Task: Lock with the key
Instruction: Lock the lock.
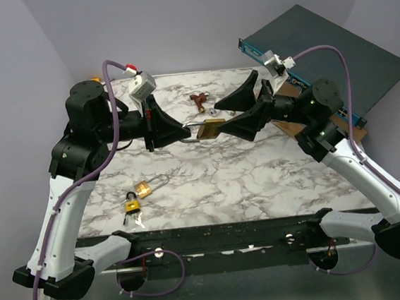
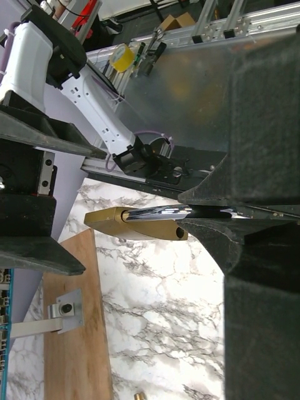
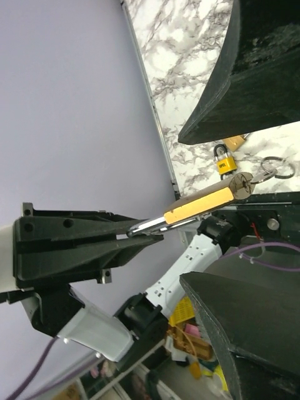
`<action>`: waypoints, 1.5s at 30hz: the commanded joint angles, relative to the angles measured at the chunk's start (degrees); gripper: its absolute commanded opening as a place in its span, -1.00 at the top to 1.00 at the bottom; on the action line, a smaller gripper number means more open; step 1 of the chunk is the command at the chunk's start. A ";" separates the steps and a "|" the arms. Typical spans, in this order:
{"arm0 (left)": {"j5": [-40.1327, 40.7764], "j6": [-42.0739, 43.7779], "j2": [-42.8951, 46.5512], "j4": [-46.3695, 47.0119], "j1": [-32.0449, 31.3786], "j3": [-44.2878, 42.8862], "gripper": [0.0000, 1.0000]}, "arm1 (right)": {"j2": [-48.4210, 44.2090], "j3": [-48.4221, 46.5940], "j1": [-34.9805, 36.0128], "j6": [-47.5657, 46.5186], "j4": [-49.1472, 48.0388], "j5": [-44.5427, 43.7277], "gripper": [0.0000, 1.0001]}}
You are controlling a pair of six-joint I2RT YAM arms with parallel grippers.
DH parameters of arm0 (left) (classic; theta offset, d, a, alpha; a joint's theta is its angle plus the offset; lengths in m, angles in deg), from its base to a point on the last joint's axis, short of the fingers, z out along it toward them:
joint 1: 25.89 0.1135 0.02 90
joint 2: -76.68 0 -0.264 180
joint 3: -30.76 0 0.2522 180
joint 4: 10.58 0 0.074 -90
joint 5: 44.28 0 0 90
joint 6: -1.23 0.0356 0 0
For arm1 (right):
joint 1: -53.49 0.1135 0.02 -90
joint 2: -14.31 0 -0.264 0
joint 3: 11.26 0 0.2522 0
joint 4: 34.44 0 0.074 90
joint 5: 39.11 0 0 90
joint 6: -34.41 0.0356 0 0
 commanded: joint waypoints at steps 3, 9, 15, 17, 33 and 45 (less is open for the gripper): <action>-2.97 -3.58 2.03 8.28 -0.24 -3.18 1.00 | 1.56 -0.75 0.01 -2.13 1.48 7.11 -0.70; -2.67 -7.36 2.19 12.21 -0.33 -2.17 1.00 | 2.86 0.62 1.27 1.53 -4.12 7.85 -0.65; -2.81 -9.65 2.22 14.82 -0.42 -1.37 1.00 | 5.38 1.03 5.29 3.20 -8.22 4.57 -0.47; -2.67 -9.66 2.27 14.74 -0.42 -1.31 1.00 | 5.33 1.99 5.29 5.34 -11.54 3.34 -0.29; -1.95 -9.11 2.55 13.80 -0.33 -1.70 1.00 | 1.19 6.46 5.27 12.38 -19.30 -0.40 -0.04; -1.41 -11.81 2.99 16.95 -0.33 -0.57 1.00 | 0.53 8.01 5.30 13.97 -20.38 -0.93 0.14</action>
